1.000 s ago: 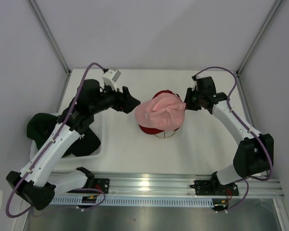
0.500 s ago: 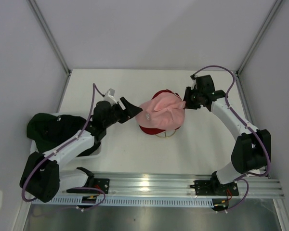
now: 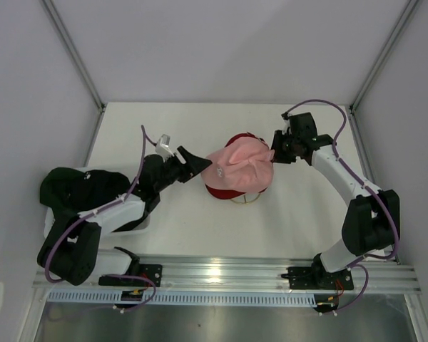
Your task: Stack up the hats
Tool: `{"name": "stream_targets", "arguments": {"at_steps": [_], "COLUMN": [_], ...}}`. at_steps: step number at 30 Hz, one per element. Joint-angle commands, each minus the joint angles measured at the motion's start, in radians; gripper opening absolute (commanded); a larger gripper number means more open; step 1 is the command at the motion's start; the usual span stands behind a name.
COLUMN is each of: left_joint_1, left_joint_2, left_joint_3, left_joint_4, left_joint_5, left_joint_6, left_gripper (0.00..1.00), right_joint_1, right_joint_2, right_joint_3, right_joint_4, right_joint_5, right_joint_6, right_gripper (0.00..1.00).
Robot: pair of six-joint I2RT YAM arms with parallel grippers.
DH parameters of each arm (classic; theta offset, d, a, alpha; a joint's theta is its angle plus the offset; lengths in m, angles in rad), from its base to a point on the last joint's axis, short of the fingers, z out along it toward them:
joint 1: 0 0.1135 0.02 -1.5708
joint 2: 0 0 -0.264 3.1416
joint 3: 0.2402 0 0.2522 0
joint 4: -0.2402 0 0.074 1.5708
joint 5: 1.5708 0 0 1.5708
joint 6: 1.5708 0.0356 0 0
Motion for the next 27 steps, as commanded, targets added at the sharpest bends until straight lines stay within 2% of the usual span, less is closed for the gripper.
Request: {"name": "stream_targets", "arguments": {"at_steps": [1, 3, 5, 6, 7, 10, 11, 12, 20, 24, 27], "left_joint_1": [0.012, 0.012, 0.012, 0.011, 0.011, 0.011, 0.009, 0.009, -0.066, -0.085, -0.088], "left_joint_2": [0.005, 0.042, 0.082, 0.094, 0.107, 0.136, 0.134, 0.131, 0.006, 0.024, 0.052], "left_joint_3": [-0.004, 0.002, 0.007, 0.004, -0.002, -0.019, -0.021, -0.025, 0.048, 0.024, -0.024], "left_joint_4": [0.15, 0.186, 0.235, 0.25, 0.272, 0.342, 0.336, 0.324, -0.188, -0.27, -0.28], "left_joint_5": [0.109, 0.15, 0.206, 0.216, 0.229, 0.246, 0.239, 0.229, -0.023, -0.128, -0.15], "left_joint_6": [0.057, 0.046, 0.025, 0.015, 0.003, -0.037, -0.046, -0.049, 0.041, -0.012, -0.052], "left_gripper": [0.74, 0.7, 0.57, 0.48, 0.32, 0.04, 0.01, 0.01, 0.01, 0.01, 0.01], "right_joint_1": [-0.001, 0.001, -0.001, 0.0, 0.001, 0.001, -0.001, 0.0, -0.001, 0.0, -0.001], "right_joint_2": [-0.002, -0.002, 0.004, 0.004, 0.006, 0.013, 0.015, 0.021, 0.095, 0.121, 0.125], "right_joint_3": [-0.058, -0.073, -0.073, -0.067, -0.063, -0.035, -0.027, -0.02, 0.042, 0.085, 0.117], "right_joint_4": [-0.032, -0.026, -0.029, -0.029, -0.028, -0.034, -0.037, -0.038, -0.069, -0.097, -0.117], "right_joint_5": [0.0, -0.003, 0.001, 0.001, 0.001, 0.012, 0.02, 0.02, 0.017, 0.029, 0.052], "right_joint_6": [0.019, 0.023, 0.029, 0.031, 0.031, 0.034, 0.036, 0.036, 0.046, 0.049, 0.039], "right_gripper": [0.27, 0.27, 0.27, 0.27, 0.27, 0.28, 0.28, 0.29, 0.32, 0.32, 0.33]}}
